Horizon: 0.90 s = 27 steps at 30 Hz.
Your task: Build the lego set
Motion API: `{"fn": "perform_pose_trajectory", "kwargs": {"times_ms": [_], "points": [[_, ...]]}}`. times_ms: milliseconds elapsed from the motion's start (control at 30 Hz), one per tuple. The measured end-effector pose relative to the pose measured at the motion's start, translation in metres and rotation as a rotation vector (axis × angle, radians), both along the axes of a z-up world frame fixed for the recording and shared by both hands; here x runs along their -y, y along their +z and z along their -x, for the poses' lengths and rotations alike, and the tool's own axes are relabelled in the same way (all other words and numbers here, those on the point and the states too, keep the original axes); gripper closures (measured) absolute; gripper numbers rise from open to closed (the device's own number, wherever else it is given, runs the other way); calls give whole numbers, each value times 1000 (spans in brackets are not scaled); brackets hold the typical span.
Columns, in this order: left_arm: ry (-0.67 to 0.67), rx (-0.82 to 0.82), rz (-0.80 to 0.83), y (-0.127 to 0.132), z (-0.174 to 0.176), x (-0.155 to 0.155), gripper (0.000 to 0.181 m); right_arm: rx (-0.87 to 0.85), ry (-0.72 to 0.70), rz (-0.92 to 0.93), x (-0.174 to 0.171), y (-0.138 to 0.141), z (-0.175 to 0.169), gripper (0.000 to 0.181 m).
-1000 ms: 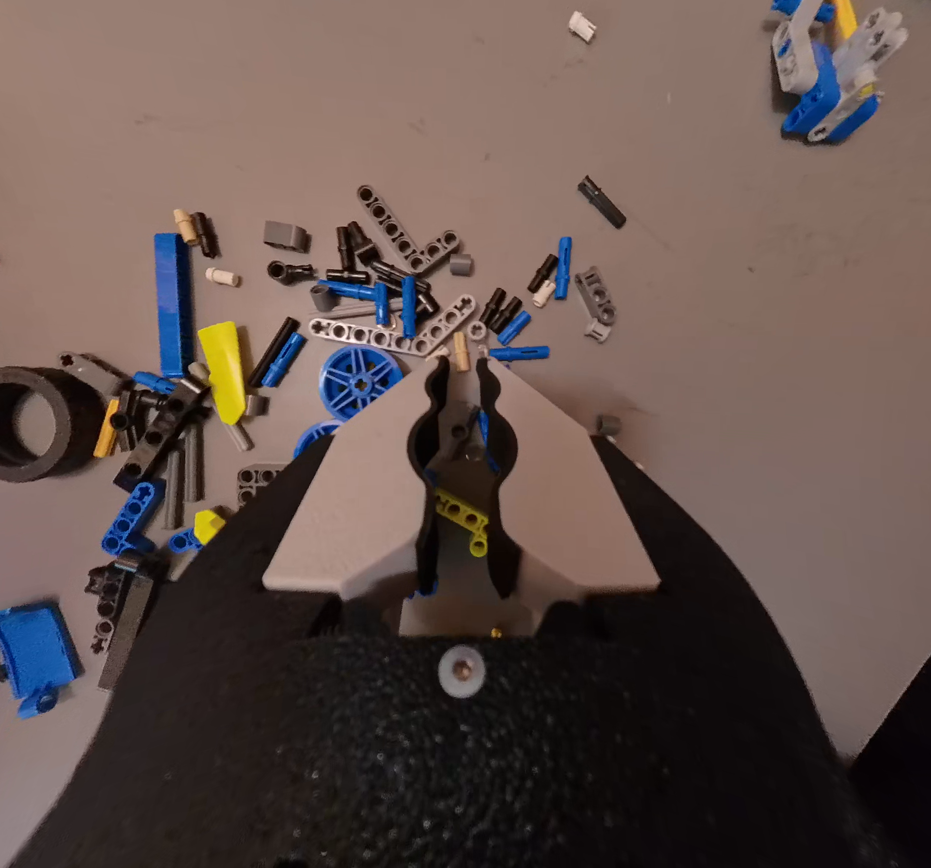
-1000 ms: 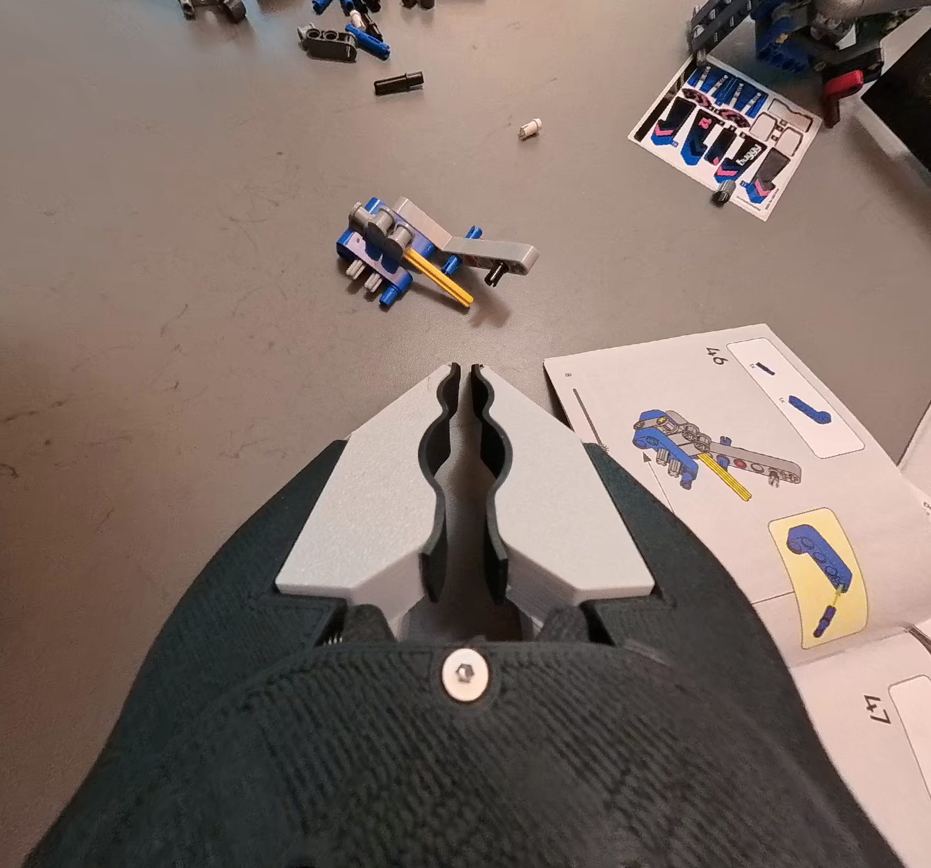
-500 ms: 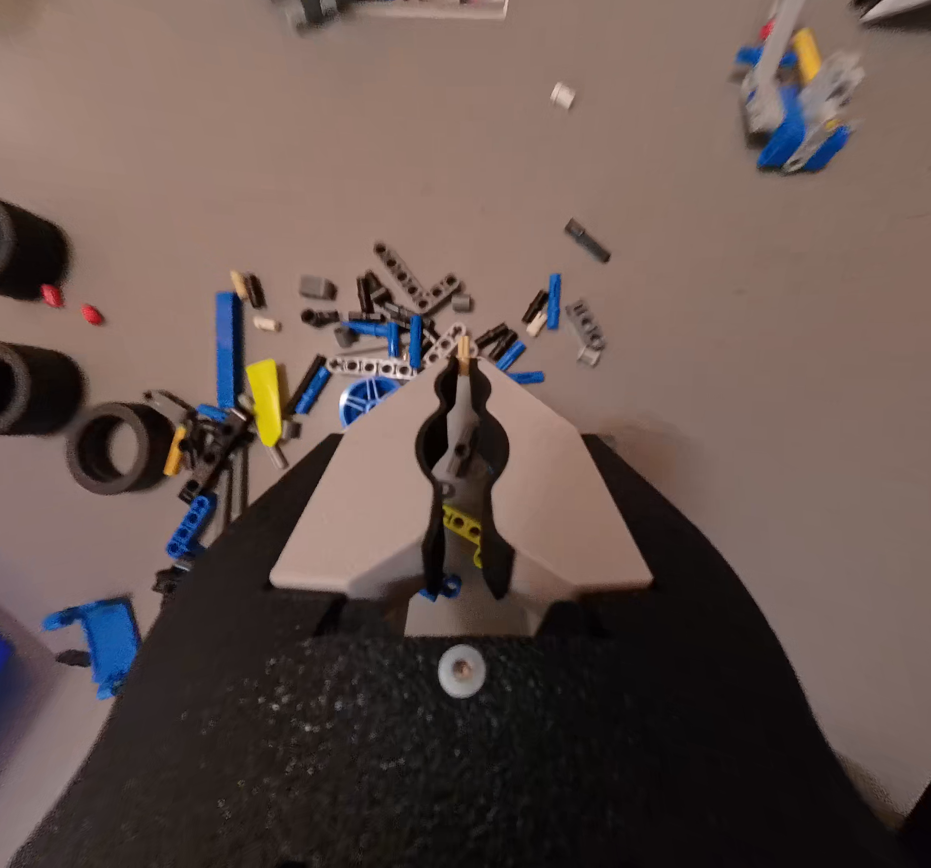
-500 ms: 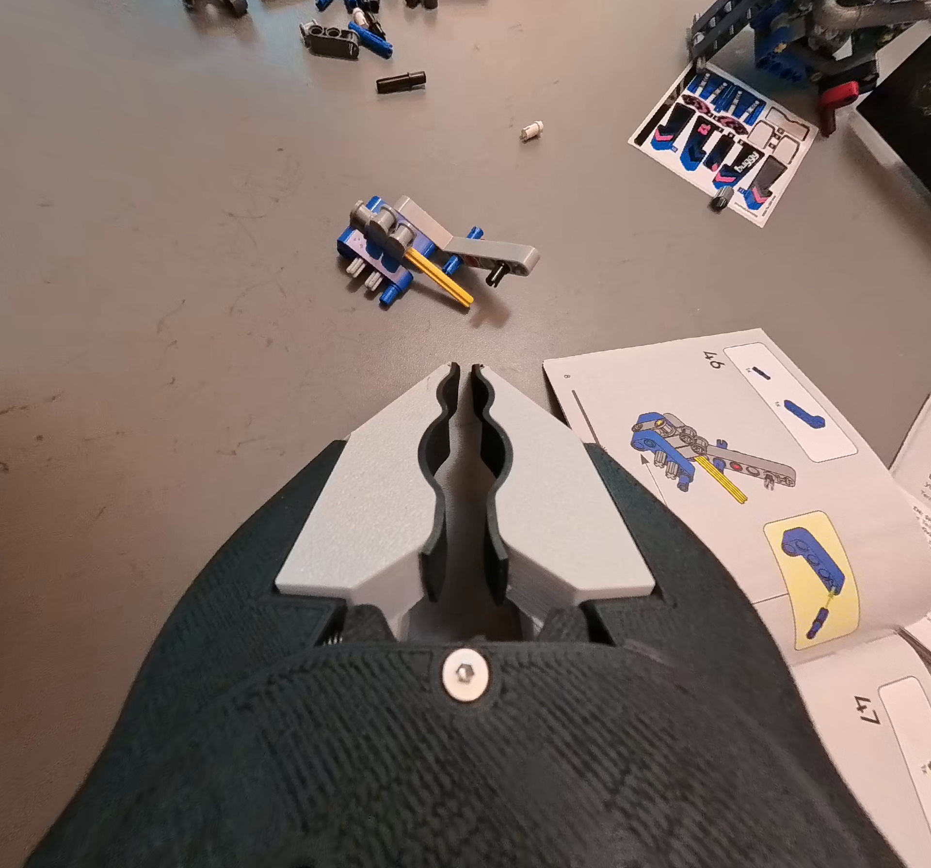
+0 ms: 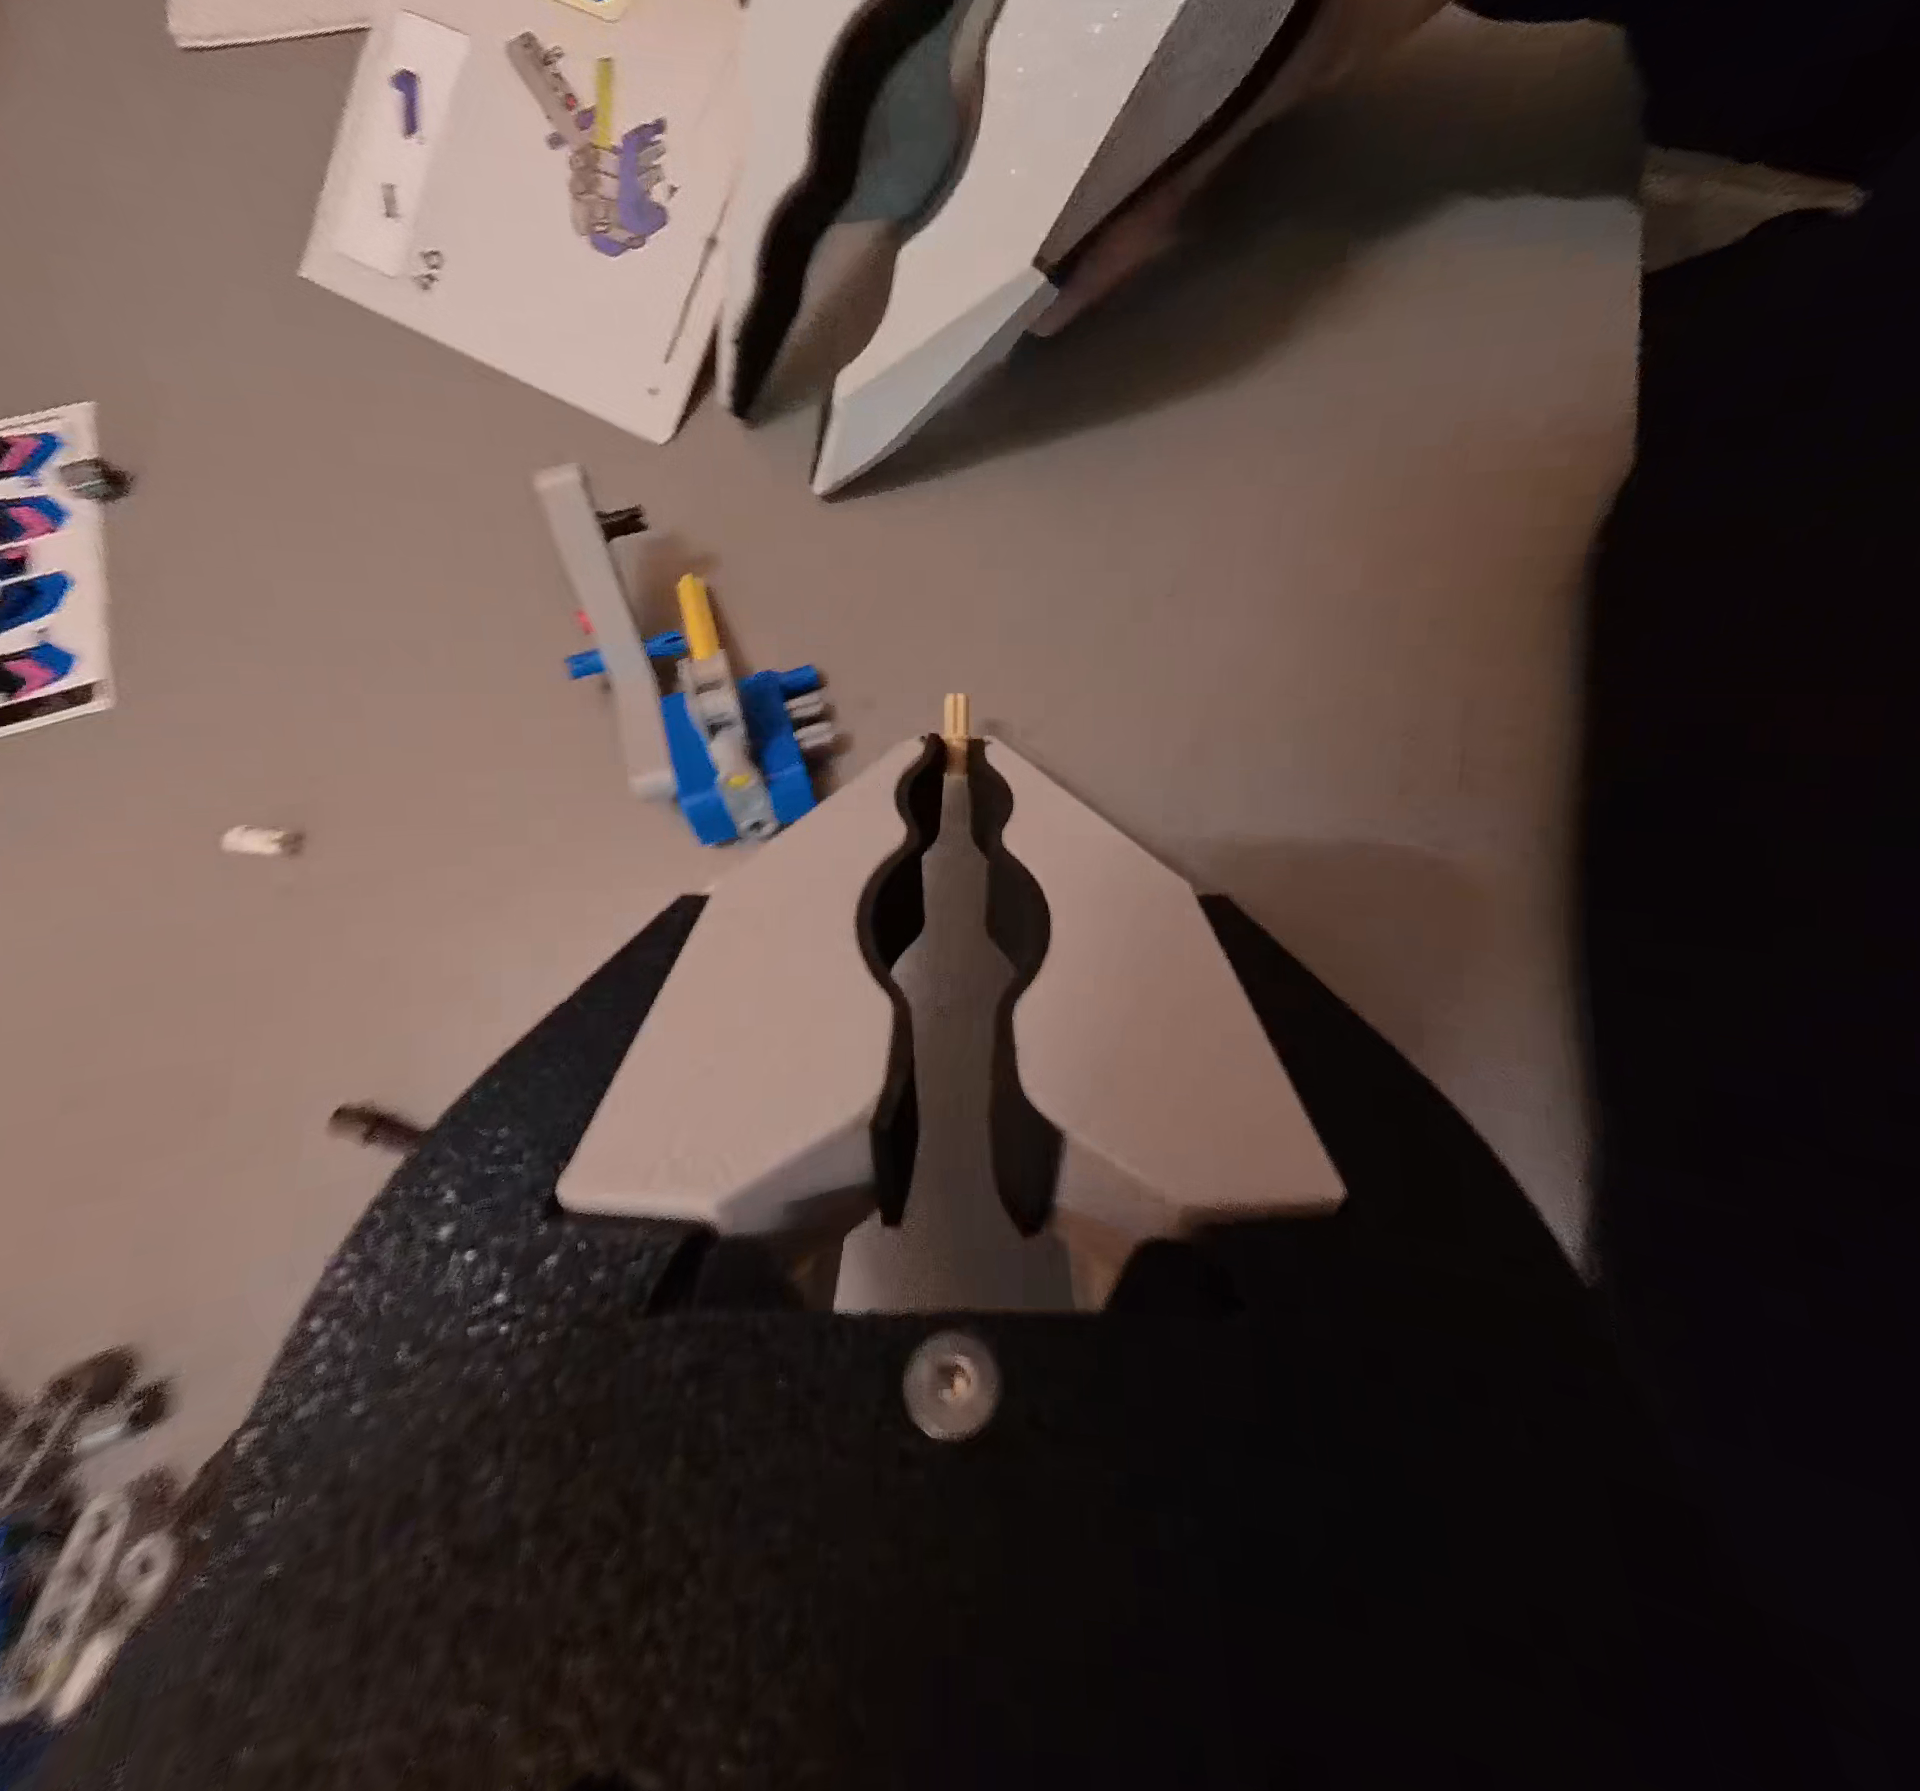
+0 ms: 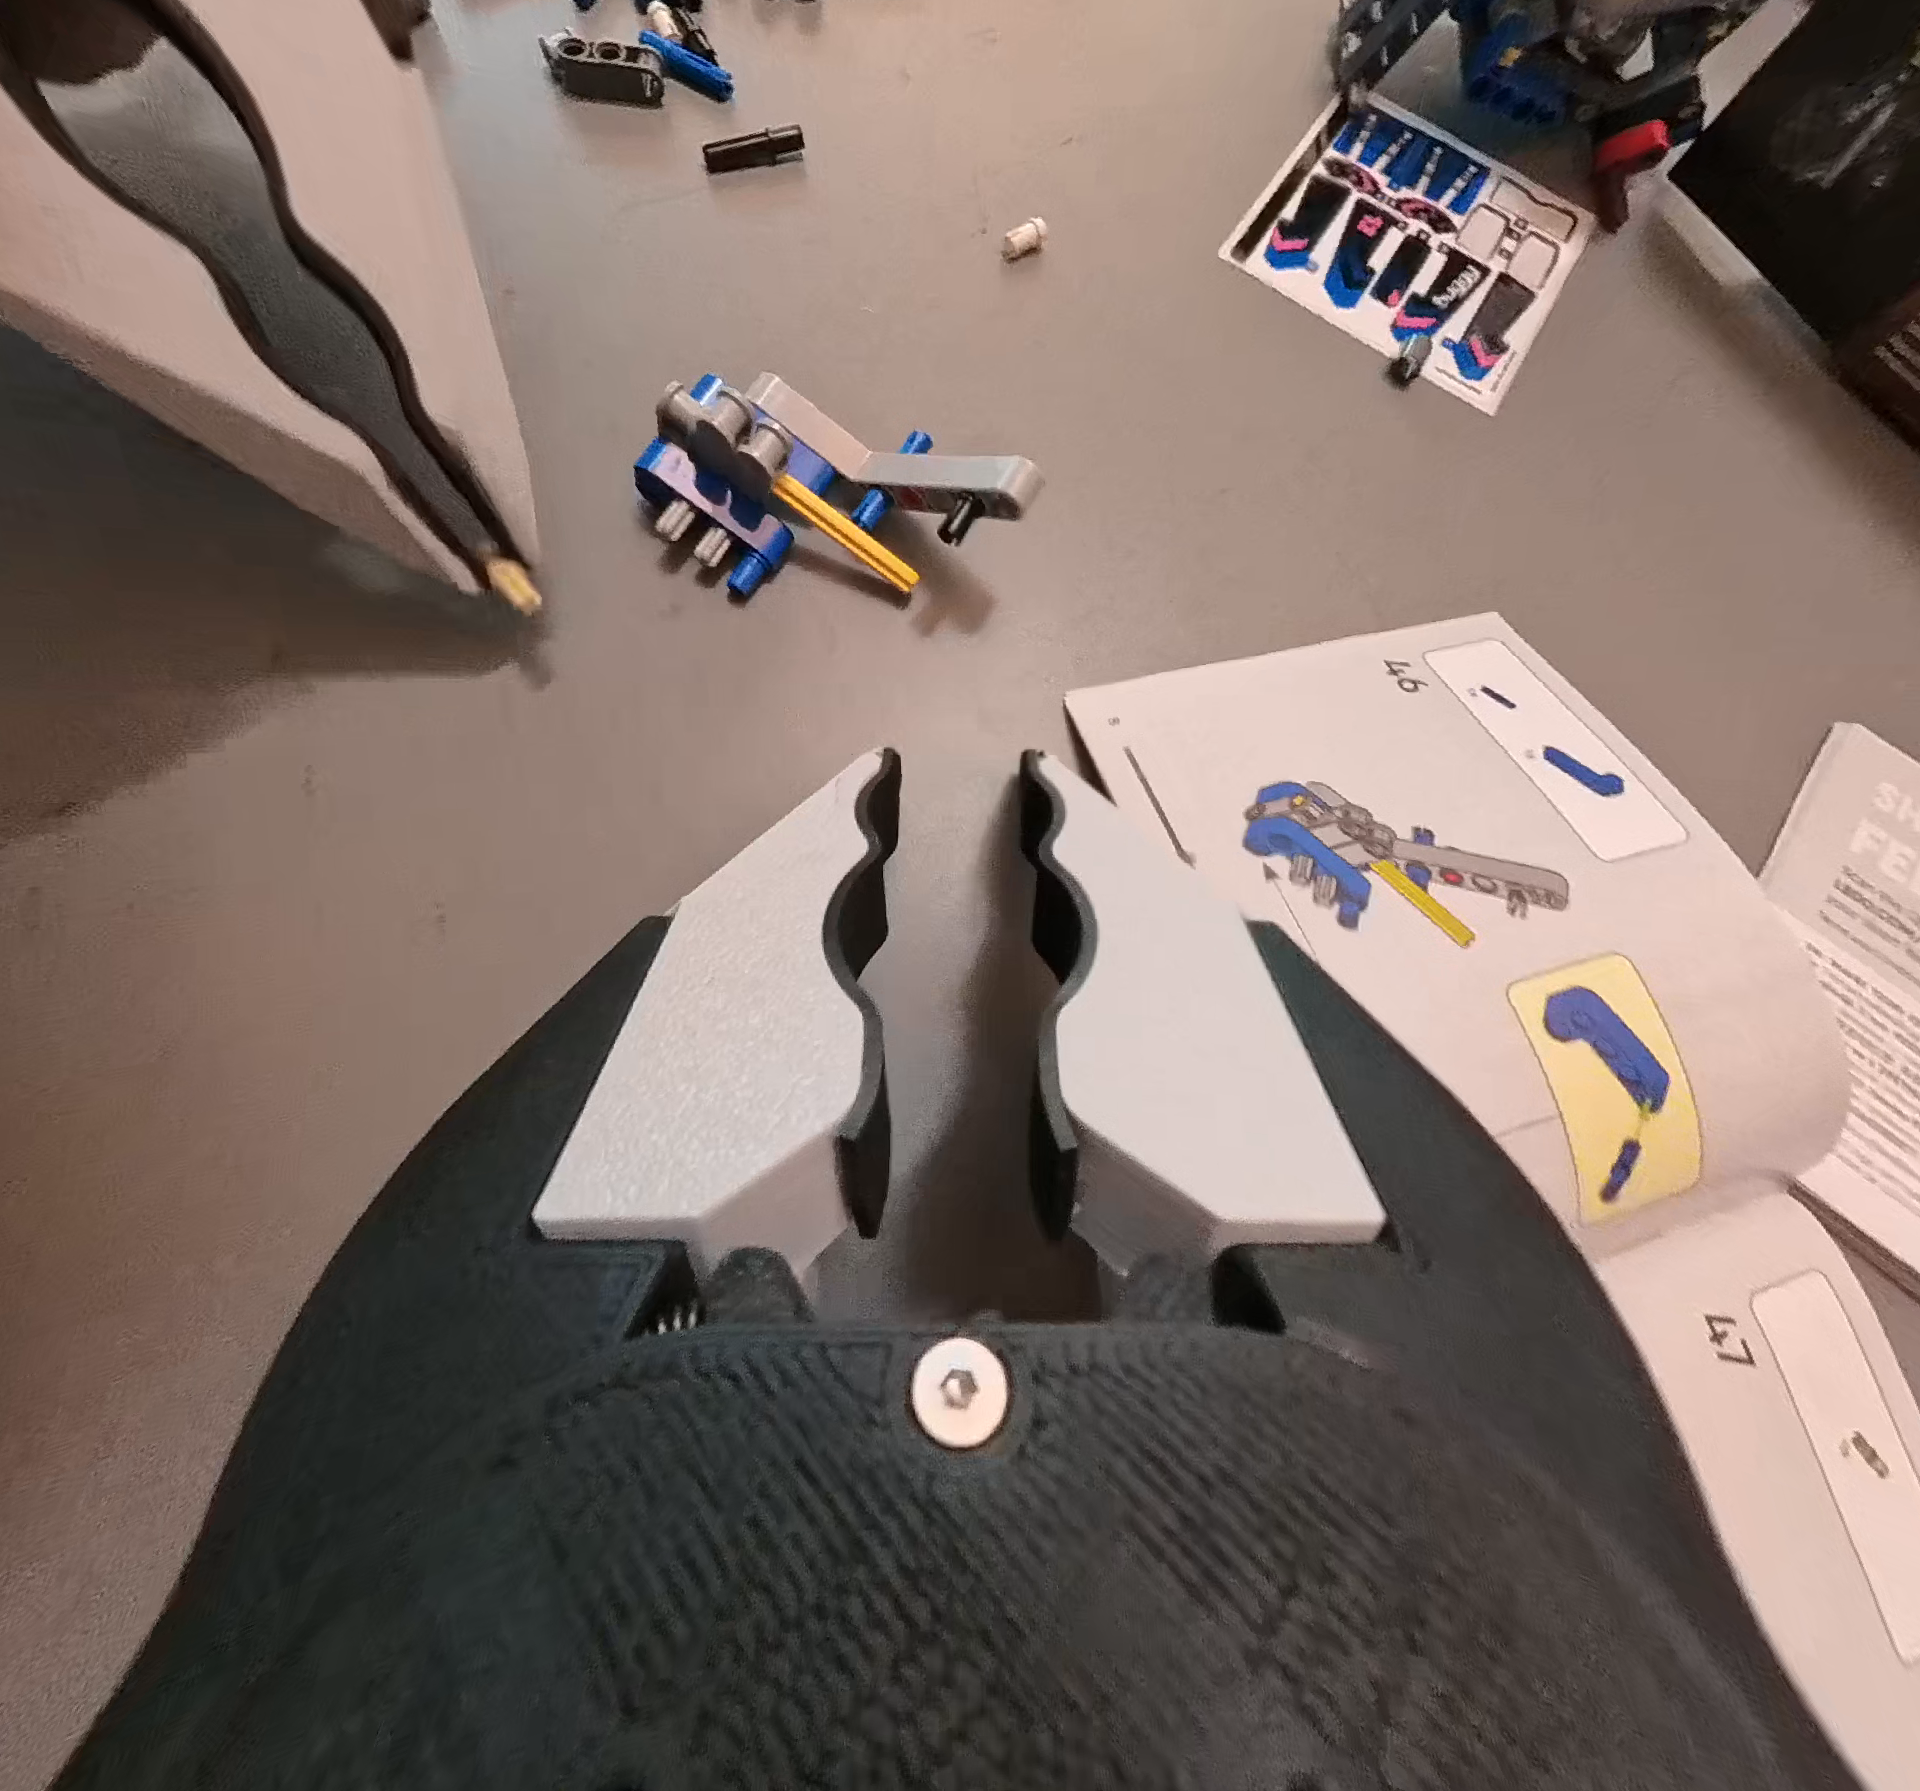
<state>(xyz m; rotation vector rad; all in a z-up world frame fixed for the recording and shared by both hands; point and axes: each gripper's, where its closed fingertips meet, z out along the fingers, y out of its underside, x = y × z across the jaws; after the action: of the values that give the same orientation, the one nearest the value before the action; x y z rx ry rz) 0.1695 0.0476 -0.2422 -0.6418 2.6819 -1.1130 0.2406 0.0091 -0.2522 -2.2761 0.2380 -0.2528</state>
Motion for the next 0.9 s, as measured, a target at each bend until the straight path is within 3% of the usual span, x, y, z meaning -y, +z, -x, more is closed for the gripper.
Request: {"fn": "perform_pose_trajectory", "kwargs": {"times_ms": [233, 500, 900], "points": [[76, -51, 10, -14, -12, 19, 180, -78, -19, -15, 22, -1, 4, 149], [110, 11, -2, -14, -24, 28, 179, -53, 81, -34, 37, 11, 24, 158], [136, 113, -21, -14, -33, 47, 180, 26, 153, 5, 67, 17, 15, 159]]}}
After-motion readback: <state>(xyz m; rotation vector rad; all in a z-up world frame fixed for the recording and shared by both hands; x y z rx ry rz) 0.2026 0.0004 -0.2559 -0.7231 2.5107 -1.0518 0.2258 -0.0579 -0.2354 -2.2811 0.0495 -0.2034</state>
